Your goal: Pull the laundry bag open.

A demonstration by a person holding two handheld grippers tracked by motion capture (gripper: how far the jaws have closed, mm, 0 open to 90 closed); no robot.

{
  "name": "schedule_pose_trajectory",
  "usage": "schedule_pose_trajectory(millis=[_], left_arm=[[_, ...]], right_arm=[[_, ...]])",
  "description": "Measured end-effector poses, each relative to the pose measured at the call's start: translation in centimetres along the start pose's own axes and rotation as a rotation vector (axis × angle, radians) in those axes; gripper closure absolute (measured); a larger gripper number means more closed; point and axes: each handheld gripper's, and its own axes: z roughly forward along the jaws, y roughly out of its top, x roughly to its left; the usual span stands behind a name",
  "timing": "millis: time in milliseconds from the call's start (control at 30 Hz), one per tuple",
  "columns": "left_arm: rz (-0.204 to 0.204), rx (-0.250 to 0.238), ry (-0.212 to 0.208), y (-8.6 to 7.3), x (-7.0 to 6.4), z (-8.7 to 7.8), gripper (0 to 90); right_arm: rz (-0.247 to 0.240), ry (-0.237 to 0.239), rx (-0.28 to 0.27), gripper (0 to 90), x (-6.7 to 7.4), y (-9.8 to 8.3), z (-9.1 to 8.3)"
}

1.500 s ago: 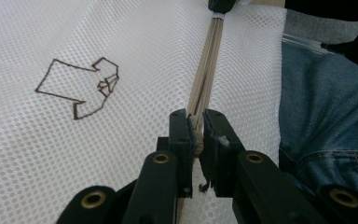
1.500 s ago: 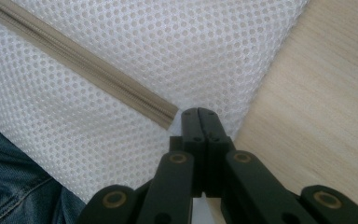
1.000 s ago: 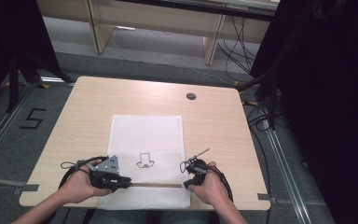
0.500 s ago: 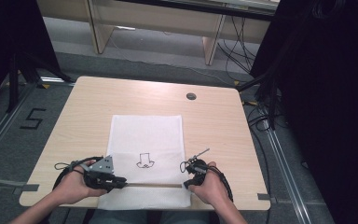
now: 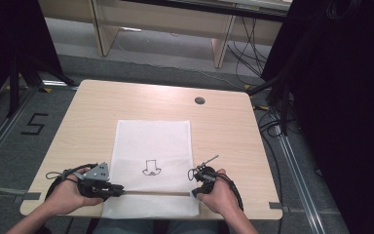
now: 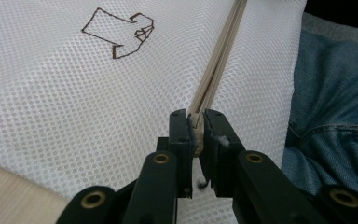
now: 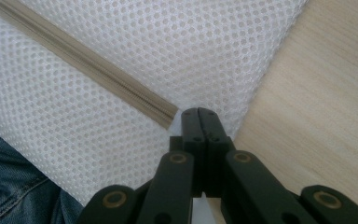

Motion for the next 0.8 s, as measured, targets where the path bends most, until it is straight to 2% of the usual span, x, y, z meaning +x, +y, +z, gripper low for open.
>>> schedule_pose_trajectory(millis=[33, 67, 233, 300, 333, 367, 400, 433, 467, 500, 533, 633, 667, 700, 733, 800], left_arm=[[0.014, 0.018, 0.020, -0.1, 0.1, -0.2, 81.8], [0.016, 0.010, 0.021, -0.3, 0.3, -0.4, 81.8], [-0.028, 0.026, 0.059, -1.4, 1.0, -1.4, 81.9], [-0.035, 0.048, 0.086, -1.8, 1.2, -1.7, 81.9], [-0.032, 0.079, 0.123, -2.1, 1.4, -2.0, 81.9], [-0.030, 0.096, 0.128, -2.4, 1.6, -2.3, 81.9], [-0.046, 0.106, 0.160, -2.9, 2.0, -2.6, 81.8], [-0.060, 0.113, 0.172, -3.3, 2.2, -2.8, 81.9], [-0.079, 0.103, 0.166, -3.5, 2.3, -3.0, 81.9], [-0.080, 0.094, 0.153, -3.5, 2.3, -3.1, 81.8], [-0.074, 0.102, 0.171, -3.5, 2.1, -3.0, 81.8], [-0.046, 0.134, 0.184, -3.4, 1.9, -2.8, 81.8], [-0.059, 0.123, 0.174, -3.4, 1.9, -2.7, 81.8], [-0.050, 0.124, 0.167, -3.5, 2.1, -2.8, 81.8], [-0.068, 0.120, 0.173, -3.5, 2.1, -2.7, 81.8], [-0.068, 0.115, 0.178, -3.5, 2.1, -2.7, 81.7]], right_arm=[[0.000, 0.000, 0.001, 90.0, 0.0, 0.0, 0.0], [0.000, 0.000, 0.001, 90.0, 0.0, 0.0, 0.0], [0.001, 0.000, 0.001, 90.0, 0.0, 0.0, 0.0], [0.002, -0.004, 0.004, 90.0, 0.1, 0.0, 0.0], [0.002, -0.005, 0.004, 90.0, 0.1, 0.1, 0.0], [0.003, -0.005, 0.004, 90.0, 0.1, 0.0, 0.0], [0.004, -0.004, 0.004, 90.0, 0.1, 0.0, 0.0], [0.003, -0.005, 0.004, 90.0, 0.1, 0.0, 0.0], [0.003, -0.005, 0.005, 90.0, 0.1, 0.1, 0.0], [0.004, -0.006, 0.003, 90.0, 0.1, 0.1, 0.0], [0.006, -0.006, 0.004, 90.0, 0.1, 0.1, 0.0], [0.006, -0.009, 0.006, 90.0, 0.1, 0.1, 0.0], [0.005, -0.007, 0.008, 90.0, 0.1, 0.1, 0.0], [0.004, -0.007, 0.007, 90.0, 0.1, 0.1, 0.0], [0.005, -0.007, 0.005, 90.0, 0.1, 0.1, 0.0], [0.004, -0.007, 0.004, 90.0, 0.1, 0.1, 0.0]])
